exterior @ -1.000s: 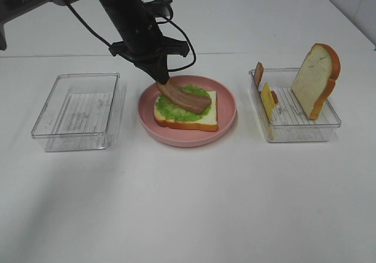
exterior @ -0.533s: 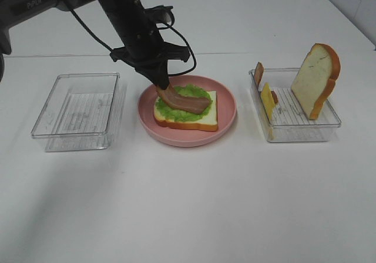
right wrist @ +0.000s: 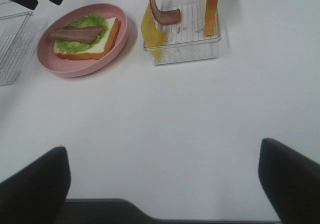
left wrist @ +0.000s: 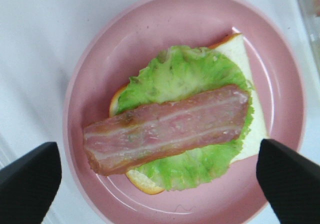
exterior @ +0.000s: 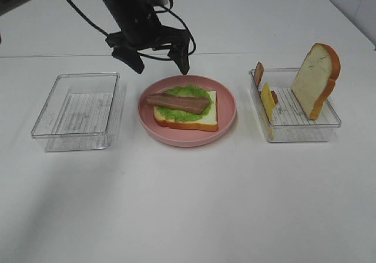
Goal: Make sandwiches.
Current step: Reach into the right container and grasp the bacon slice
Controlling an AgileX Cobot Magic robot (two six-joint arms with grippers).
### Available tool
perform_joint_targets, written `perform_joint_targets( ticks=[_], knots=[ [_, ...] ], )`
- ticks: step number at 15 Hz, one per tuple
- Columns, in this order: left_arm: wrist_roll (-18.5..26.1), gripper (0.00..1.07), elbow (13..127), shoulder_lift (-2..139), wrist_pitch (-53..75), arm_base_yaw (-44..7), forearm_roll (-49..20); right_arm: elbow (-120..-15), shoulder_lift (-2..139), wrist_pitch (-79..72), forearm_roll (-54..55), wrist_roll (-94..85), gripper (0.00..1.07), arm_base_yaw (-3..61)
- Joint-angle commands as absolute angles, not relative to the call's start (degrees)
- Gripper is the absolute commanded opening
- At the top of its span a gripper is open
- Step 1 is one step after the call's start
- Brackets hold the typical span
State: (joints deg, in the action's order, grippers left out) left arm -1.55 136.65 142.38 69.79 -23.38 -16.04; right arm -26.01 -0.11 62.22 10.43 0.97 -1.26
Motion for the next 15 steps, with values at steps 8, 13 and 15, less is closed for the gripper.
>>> perform_joint_targets(
  ticks=[8, 13, 15],
  knots=[
    [0.92, 0.99, 121.35, 121.7, 75.57, -9.68, -1.38, -26.18, -1.95, 61.82, 10.37, 1.32, 0.98, -1.43],
    [0.57, 0.98, 87.55, 100.5, 67.9, -5.16, -1.43, -26.18, -1.95, 61.82, 10.37, 1.32, 0.98, -1.43],
    [-1.83, 0.98, 73.4, 89.84, 62.45, -5.16, -1.49, -26.18, -1.95, 61.82, 10.37, 1.32, 0.98, -1.43]
  ],
)
